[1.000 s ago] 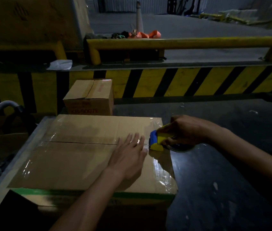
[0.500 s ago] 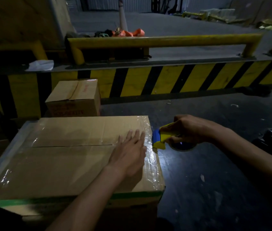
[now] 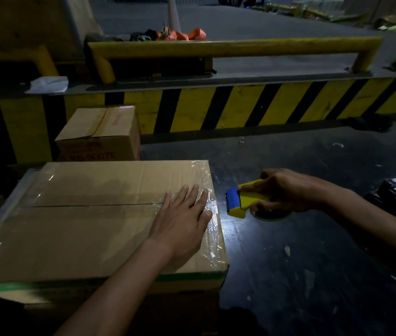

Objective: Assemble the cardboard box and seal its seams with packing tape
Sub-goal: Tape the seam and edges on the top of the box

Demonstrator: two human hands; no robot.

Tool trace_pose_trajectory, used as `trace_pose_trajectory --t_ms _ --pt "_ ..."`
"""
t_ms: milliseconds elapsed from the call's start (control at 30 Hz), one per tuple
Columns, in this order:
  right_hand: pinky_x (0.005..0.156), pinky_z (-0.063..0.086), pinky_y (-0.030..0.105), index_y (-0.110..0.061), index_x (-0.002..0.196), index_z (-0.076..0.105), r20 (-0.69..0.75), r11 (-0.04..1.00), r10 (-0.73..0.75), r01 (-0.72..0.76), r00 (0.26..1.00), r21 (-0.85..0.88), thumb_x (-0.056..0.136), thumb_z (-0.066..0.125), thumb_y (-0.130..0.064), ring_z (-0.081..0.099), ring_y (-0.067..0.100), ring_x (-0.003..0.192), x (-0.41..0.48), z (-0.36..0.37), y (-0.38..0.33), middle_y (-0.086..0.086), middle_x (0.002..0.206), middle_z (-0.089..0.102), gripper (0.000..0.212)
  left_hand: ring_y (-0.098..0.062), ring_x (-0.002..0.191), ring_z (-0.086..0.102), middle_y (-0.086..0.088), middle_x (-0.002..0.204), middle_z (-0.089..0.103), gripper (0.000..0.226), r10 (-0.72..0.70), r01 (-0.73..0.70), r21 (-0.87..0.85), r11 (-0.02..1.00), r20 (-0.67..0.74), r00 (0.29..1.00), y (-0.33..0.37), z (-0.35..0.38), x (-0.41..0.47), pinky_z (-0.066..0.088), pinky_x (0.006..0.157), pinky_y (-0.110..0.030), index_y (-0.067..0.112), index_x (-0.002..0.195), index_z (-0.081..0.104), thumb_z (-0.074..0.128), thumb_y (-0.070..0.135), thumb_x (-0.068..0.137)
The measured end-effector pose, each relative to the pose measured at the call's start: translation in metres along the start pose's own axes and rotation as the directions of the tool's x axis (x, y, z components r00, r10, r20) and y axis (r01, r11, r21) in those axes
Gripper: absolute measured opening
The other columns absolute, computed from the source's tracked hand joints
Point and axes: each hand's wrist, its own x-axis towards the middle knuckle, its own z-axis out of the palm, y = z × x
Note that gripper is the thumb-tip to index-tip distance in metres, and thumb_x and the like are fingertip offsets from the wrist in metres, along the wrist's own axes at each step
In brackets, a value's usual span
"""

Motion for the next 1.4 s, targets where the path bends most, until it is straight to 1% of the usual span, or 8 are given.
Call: trace_pose_trajectory --t_ms 333,467,600,767,900,1033,1200,1400 --pt "0.064 0.043 0.027 -0.048 0.14 0.046 0.045 0.998 0.016 -0.018 0.999 0.054 0.086 0.057 -0.064 0.053 0.012 0.077 0.02 0.017 -0.004 -0.001 0.095 0.05 0.058 -0.015 0.151 -0.018 0.008 0.166 -0.012 0.057 0.003 -0.003 0.012 1.0 0.003 1.0 0.0 0.006 0.002 -0.008 0.122 -0.051 0.041 0.156 -0.006 0.003 0.055 0.102" --pt "0.061 0.039 0.021 -0.044 0.139 0.05 0.102 0.994 0.042 -0.052 0.994 0.101 0.088 0.061 -0.056 0.054 0.011 0.076 0.028 0.011 -0.008 -0.009 0.09 0.053 0.054 -0.014 0.151 -0.02 0.009 0.165 -0.014 0.057 0.006 -0.006 0.0 1.0 0.003 1.0 0.0 0.007 0.001 -0.008 0.123 -0.049 0.041 0.156 -0.007 0.004 0.056 0.102" --pt "0.086 0.053 0.035 -0.04 0.133 0.057 0.233 0.977 0.037 -0.084 0.972 0.196 0.076 0.059 -0.07 0.066 0.016 0.091 0.044 0.0 -0.014 -0.01 0.103 0.069 0.064 -0.012 0.15 -0.02 0.011 0.165 -0.014 0.056 0.005 -0.004 -0.014 1.0 0.009 1.0 0.001 0.004 -0.001 -0.008 0.123 -0.048 0.043 0.155 -0.007 0.004 0.056 0.102" --pt "0.092 0.046 0.034 -0.04 0.129 0.063 0.257 0.975 0.107 -0.152 0.96 0.162 0.082 0.068 -0.056 0.062 0.013 0.099 0.051 -0.009 -0.021 -0.015 0.112 0.067 0.05 -0.012 0.151 -0.018 0.011 0.165 -0.011 0.056 0.009 -0.009 -0.02 1.0 -0.004 1.0 0.001 0.005 -0.001 -0.009 0.123 -0.047 0.043 0.156 -0.004 0.005 0.056 0.102" --pt "0.095 0.047 0.034 -0.025 0.124 0.066 0.405 0.926 0.194 -0.303 0.893 0.226 0.09 0.067 -0.038 0.063 0.018 0.104 0.053 0.036 -0.024 -0.005 0.119 0.068 0.036 -0.011 0.151 -0.017 0.013 0.165 -0.011 0.055 0.009 -0.01 -0.035 0.999 -0.012 1.0 0.001 0.004 -0.003 -0.01 0.123 -0.045 0.044 0.155 -0.003 0.005 0.056 0.102" --pt "0.087 0.039 0.027 -0.034 0.135 0.059 0.305 0.92 0.225 -0.305 0.925 0.245 0.089 0.067 -0.048 0.057 0.007 0.103 0.038 0.068 -0.026 -0.009 0.128 0.066 0.048 -0.011 0.151 -0.016 0.013 0.165 -0.01 0.056 -0.005 0.004 -0.033 0.999 -0.023 1.0 0.001 0.005 -0.002 -0.008 0.123 -0.045 0.044 0.156 -0.003 0.004 0.057 0.102" --pt "0.094 0.048 0.037 -0.041 0.139 0.052 0.194 0.892 0.307 -0.353 0.932 0.283 0.088 0.06 -0.059 0.06 0.016 0.111 0.015 0.086 -0.026 -0.007 0.132 0.064 0.055 -0.012 0.152 -0.014 0.011 0.166 -0.008 0.058 -0.017 0.017 -0.014 1.0 -0.028 0.999 0.005 0.006 -0.001 -0.005 0.123 -0.047 0.042 0.156 -0.003 0.004 0.057 0.101" --pt "0.071 0.044 0.022 -0.035 0.138 0.055 -0.035 0.812 0.437 -0.377 0.899 0.447 0.089 0.06 -0.058 0.059 0.008 0.092 -0.011 0.07 -0.045 -0.008 0.112 0.069 0.055 -0.015 0.153 -0.012 0.008 0.167 -0.006 0.058 -0.022 0.022 -0.027 0.999 -0.013 1.0 0.009 0.005 0.0 -0.003 0.123 -0.049 0.038 0.158 -0.001 0.007 0.055 0.102"
